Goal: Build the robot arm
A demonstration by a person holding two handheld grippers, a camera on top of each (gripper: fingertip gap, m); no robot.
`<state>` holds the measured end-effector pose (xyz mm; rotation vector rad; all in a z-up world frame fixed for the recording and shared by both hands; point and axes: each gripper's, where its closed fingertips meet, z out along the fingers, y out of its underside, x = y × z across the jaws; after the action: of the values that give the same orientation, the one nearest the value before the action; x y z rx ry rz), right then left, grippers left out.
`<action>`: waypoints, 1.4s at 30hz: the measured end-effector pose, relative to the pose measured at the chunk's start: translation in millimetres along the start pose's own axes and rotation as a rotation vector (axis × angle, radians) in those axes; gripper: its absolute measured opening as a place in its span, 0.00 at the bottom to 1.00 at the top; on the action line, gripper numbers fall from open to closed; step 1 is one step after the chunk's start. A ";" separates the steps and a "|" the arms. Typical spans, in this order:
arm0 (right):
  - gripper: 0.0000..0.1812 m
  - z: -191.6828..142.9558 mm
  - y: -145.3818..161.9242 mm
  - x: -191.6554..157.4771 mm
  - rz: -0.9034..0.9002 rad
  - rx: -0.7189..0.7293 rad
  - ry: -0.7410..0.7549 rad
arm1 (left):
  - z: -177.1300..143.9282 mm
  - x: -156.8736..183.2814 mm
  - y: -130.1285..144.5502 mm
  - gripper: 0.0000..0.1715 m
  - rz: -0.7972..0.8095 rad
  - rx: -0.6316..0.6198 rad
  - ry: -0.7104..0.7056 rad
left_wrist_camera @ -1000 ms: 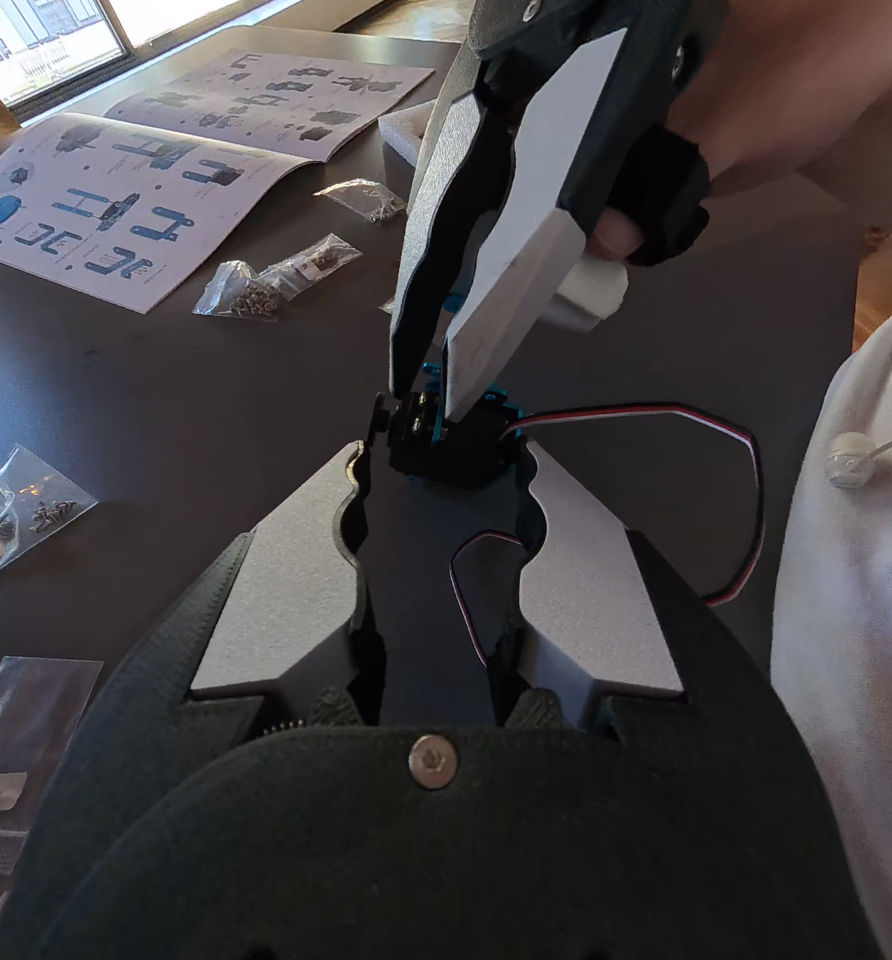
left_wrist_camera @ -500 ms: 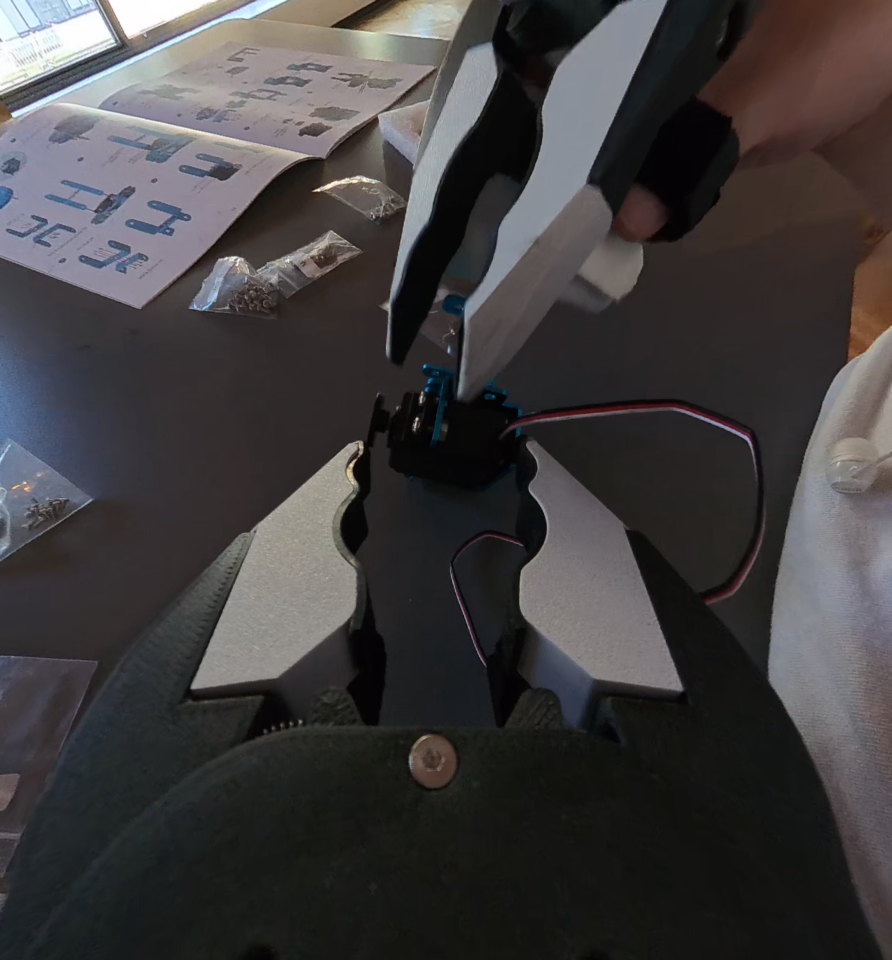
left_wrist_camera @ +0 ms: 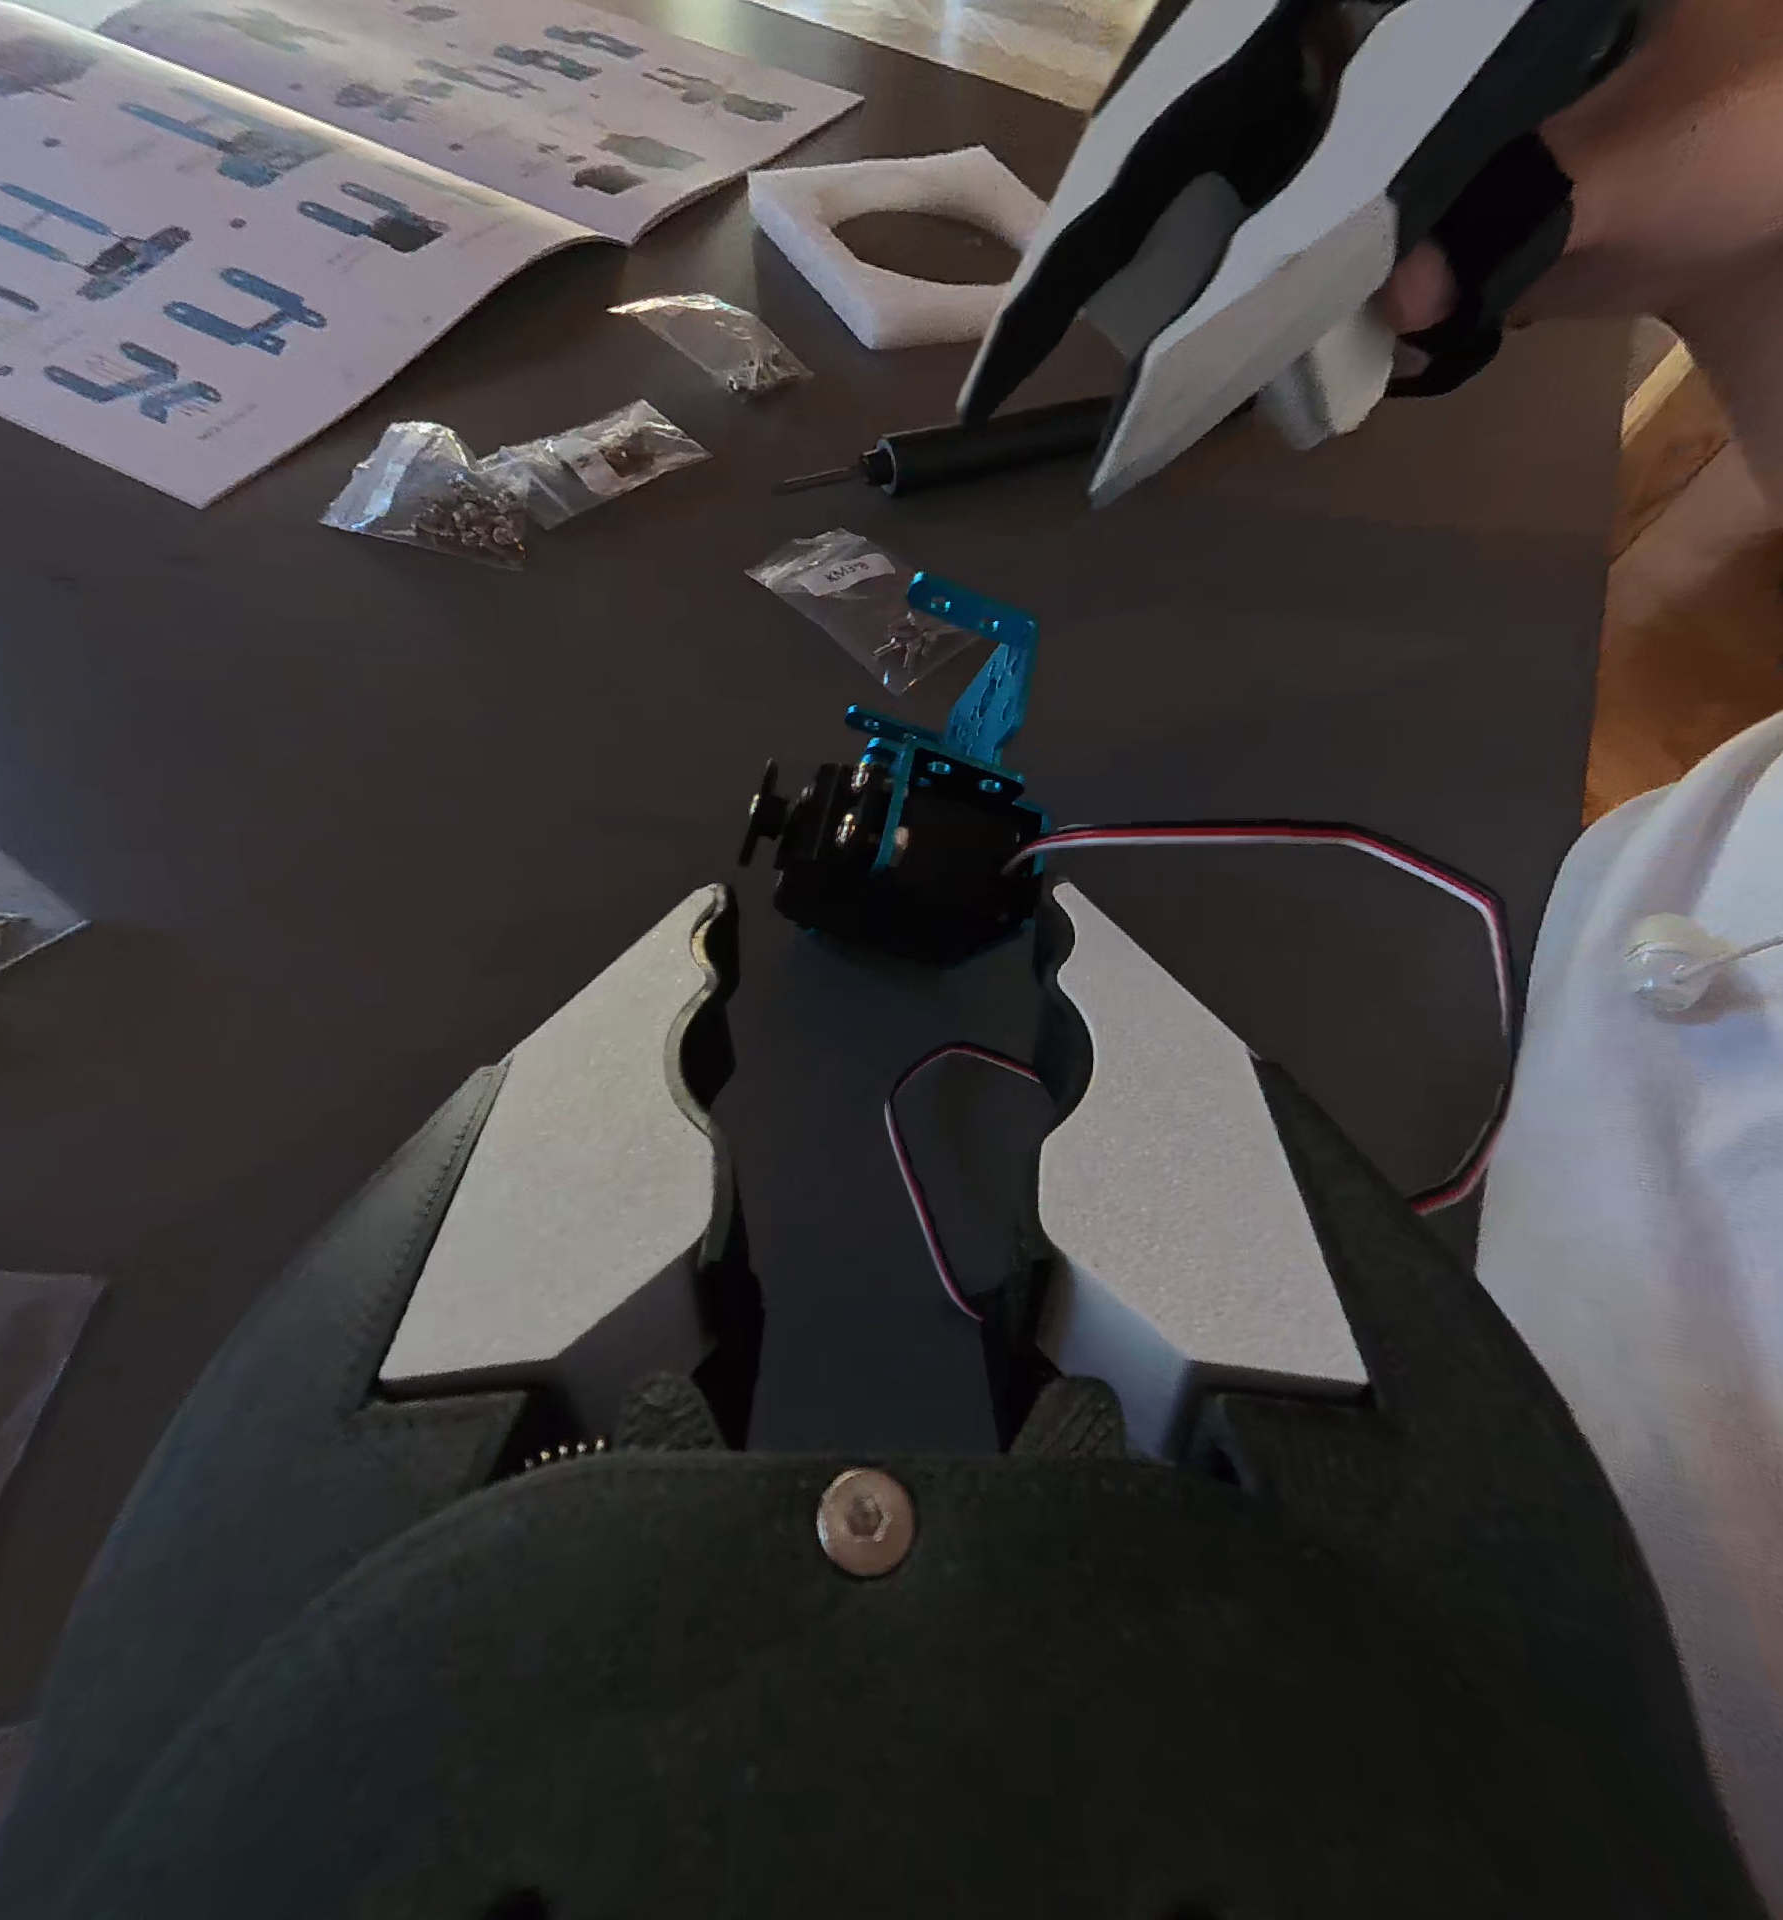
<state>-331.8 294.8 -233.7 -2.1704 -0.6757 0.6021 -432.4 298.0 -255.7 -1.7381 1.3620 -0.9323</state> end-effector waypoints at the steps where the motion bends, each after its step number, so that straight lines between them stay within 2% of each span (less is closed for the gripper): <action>1: 0.23 -3.5 -1.6 -3.2 -0.006 0.028 -0.017 | -3.2 -1.5 -0.9 0.34 -0.005 0.006 -0.005; 5: 0.23 -8.4 -6.4 -20.3 -0.075 0.101 -0.089 | -25.0 -0.1 -21.7 0.31 0.055 0.104 0.019; 7: 0.24 -5.2 -2.3 -25.7 -0.114 0.088 -0.107 | -32.7 4.0 -33.6 0.24 0.116 0.124 0.056; 10: 0.24 -1.0 6.9 -27.3 -0.138 0.055 -0.115 | -29.5 -0.9 -37.9 0.15 0.192 0.084 0.077; 14: 0.24 -6.0 10.2 -23.7 -0.119 0.076 -0.117 | -15.6 2.0 -31.1 0.16 0.243 0.026 0.144; 18: 0.23 -12.3 10.4 -17.0 -0.078 0.107 -0.117 | -7.3 -1.4 -23.7 0.08 0.273 -0.008 0.141; 23: 0.23 -7.2 -1.2 -34.2 -0.102 0.152 -0.188 | -3.9 0.4 -21.9 0.06 0.246 -0.015 0.180; 27: 0.23 13.9 -4.1 -52.1 -0.226 0.128 -0.223 | -2.7 1.2 -23.4 0.05 0.231 0.003 0.207; 31: 0.22 35.6 -12.1 -54.7 -0.380 0.125 -0.169 | -2.4 2.1 -23.6 0.05 0.201 0.017 0.229; 32: 0.22 39.1 -13.2 -53.4 -0.414 0.121 -0.151 | -2.5 2.2 -23.5 0.05 0.196 0.019 0.230; 34: 0.14 44.5 -10.6 -48.2 -0.461 0.090 -0.119 | -2.5 4.6 -23.1 0.05 0.197 0.024 0.237; 35: 0.11 45.1 -11.0 -47.0 -0.472 0.092 -0.114 | -2.5 6.3 -22.9 0.05 0.200 0.026 0.241; 42: 0.07 47.3 -17.4 -35.5 -0.366 0.140 -0.137 | -0.6 0.2 -25.8 0.05 0.130 0.042 0.182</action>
<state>-391.7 307.2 -241.1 -1.8277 -1.0436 0.5848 -421.2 302.2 -232.8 -1.5444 1.5406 -1.0580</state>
